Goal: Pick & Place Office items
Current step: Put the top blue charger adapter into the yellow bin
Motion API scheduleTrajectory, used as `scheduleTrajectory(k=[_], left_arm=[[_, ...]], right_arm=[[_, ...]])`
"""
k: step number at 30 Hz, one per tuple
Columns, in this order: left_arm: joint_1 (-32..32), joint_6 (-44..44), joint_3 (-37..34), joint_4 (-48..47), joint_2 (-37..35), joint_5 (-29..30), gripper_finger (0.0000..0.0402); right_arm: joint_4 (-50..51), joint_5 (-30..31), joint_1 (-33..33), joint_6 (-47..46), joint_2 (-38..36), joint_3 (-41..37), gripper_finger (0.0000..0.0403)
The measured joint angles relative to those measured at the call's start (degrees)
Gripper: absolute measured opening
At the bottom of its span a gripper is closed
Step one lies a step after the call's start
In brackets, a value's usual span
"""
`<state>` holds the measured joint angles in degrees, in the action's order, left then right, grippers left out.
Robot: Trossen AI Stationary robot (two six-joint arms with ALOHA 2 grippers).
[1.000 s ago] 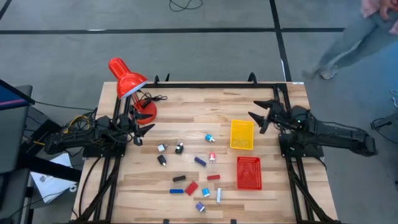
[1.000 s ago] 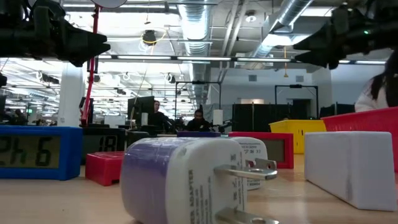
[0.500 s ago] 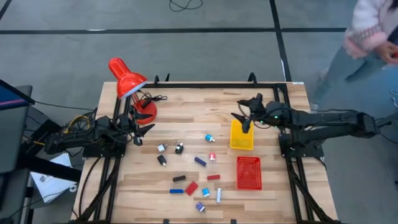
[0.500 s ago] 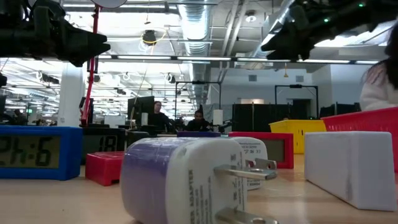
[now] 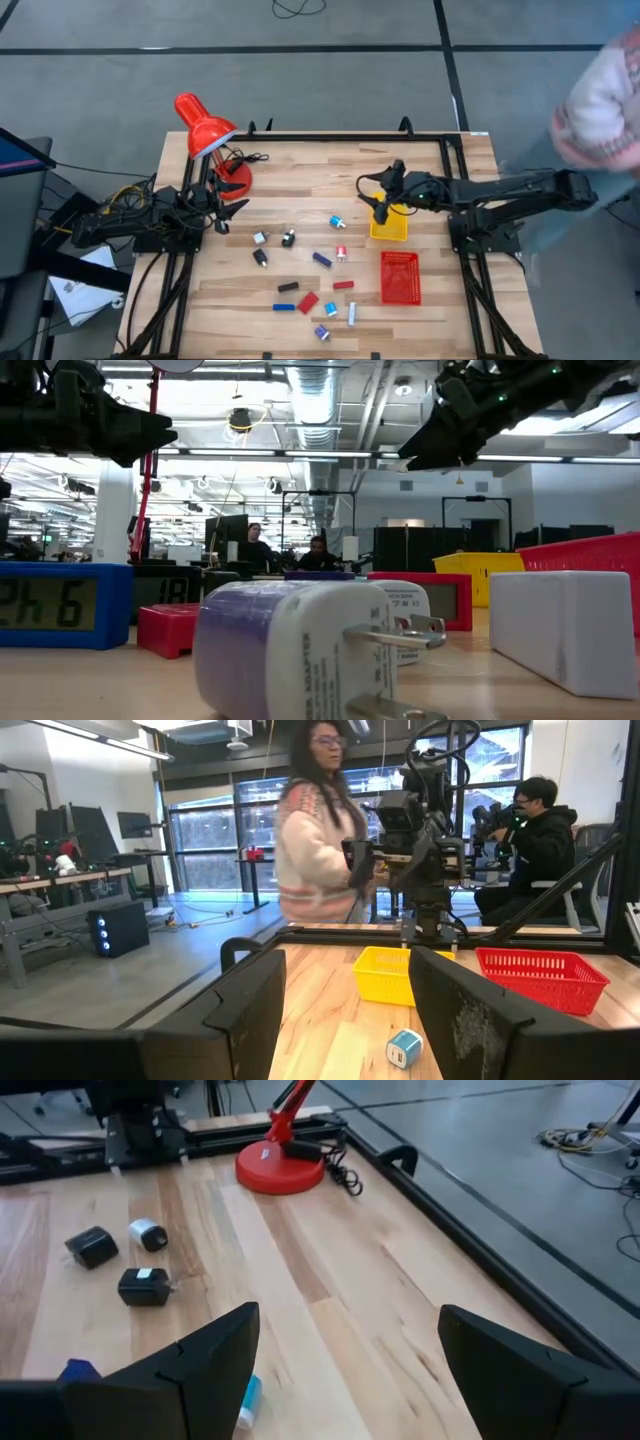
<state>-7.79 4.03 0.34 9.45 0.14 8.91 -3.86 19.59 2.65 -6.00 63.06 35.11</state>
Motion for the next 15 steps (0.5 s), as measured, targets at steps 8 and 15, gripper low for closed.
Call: scheduleTrajectory(k=[8, 15], left_arm=[[0.0, 0.0, 0.0, 0.0, 0.0, 0.0, 0.0208], [0.0, 0.0, 0.0, 0.0, 0.0, 0.0, 0.0208]], right_arm=[[0.0, 0.0, 0.0, -0.1, 4.5, 1.4, 0.0301], [0.0, -0.1, 0.0, -0.1, 7.0, 1.5, 0.0301]])
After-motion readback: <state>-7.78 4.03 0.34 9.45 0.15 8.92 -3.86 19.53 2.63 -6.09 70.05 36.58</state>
